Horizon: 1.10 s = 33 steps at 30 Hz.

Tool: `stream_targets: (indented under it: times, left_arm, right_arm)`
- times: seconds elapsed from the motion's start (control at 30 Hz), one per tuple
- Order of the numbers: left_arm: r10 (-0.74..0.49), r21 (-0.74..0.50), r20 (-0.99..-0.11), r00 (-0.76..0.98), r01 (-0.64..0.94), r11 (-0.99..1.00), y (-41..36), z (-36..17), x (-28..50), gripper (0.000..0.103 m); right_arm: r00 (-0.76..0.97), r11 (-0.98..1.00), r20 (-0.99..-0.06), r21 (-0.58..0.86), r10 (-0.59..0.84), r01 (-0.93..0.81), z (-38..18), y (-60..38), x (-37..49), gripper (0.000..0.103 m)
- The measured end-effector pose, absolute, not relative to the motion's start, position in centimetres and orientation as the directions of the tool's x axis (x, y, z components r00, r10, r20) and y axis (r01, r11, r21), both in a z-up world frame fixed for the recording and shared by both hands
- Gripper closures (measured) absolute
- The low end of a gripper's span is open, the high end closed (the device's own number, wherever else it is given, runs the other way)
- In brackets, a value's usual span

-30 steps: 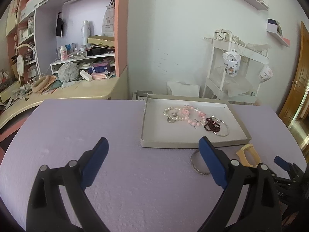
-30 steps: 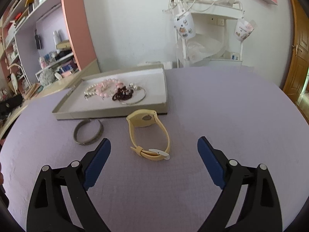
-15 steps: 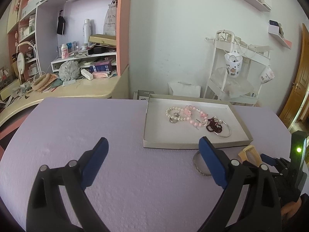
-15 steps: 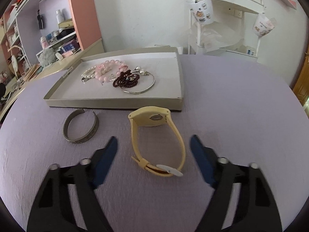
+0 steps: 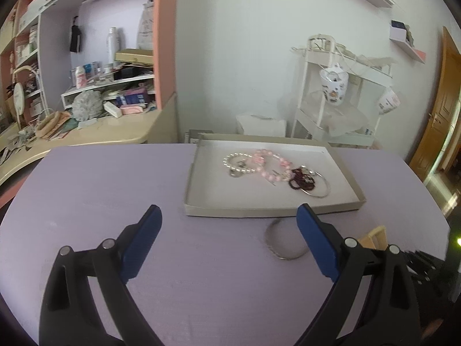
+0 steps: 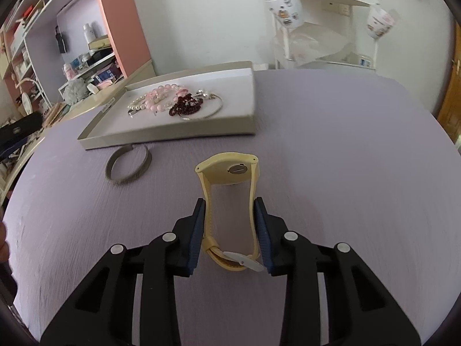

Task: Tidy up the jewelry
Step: 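Grasp the yellow strap watch with the right tool while the left tool grasps the silver cuff, then carry the watch and silver cuff over the tray with both tools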

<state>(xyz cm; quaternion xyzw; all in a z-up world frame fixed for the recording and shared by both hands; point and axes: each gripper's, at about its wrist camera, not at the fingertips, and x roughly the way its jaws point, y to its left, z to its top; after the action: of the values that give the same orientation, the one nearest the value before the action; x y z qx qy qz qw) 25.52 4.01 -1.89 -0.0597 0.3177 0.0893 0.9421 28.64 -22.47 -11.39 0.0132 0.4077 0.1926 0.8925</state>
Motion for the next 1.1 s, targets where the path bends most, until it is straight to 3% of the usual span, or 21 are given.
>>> stream_targets:
  times: [0.37, 0.77, 0.93, 1.1]
  left_arm:
    - [0.048, -0.053, -0.664, 0.746, -0.112, 0.992, -0.8, -5.4, 28.4, 0.008]
    - [0.088, 0.008, -0.744, 0.662, -0.123, 0.992, -3.0, -9.5, 32.7, 0.009]
    - [0.072, -0.013, -0.782, 0.619, -0.131, 0.991, -2.4, -10.4, 33.8, 0.034]
    - [0.067, -0.016, -0.787, 0.613, -0.129, 0.992, -2.3, -10.6, 33.9, 0.036]
  right_arm:
    - [0.637, 0.944, -0.697, 0.223, 0.328, -0.243, -10.6, -26.6, 24.0, 0.068]
    - [0.661, 0.945, -0.674, 0.223, 0.328, -0.241, -10.7, -26.5, 24.0, 0.068]
    - [0.672, 0.945, -0.665, 0.221, 0.327, -0.240, -10.3, -26.5, 24.1, 0.068]
    - [0.674, 0.946, -0.663, 0.221, 0.325, -0.239, -10.2, -26.4, 24.2, 0.068]
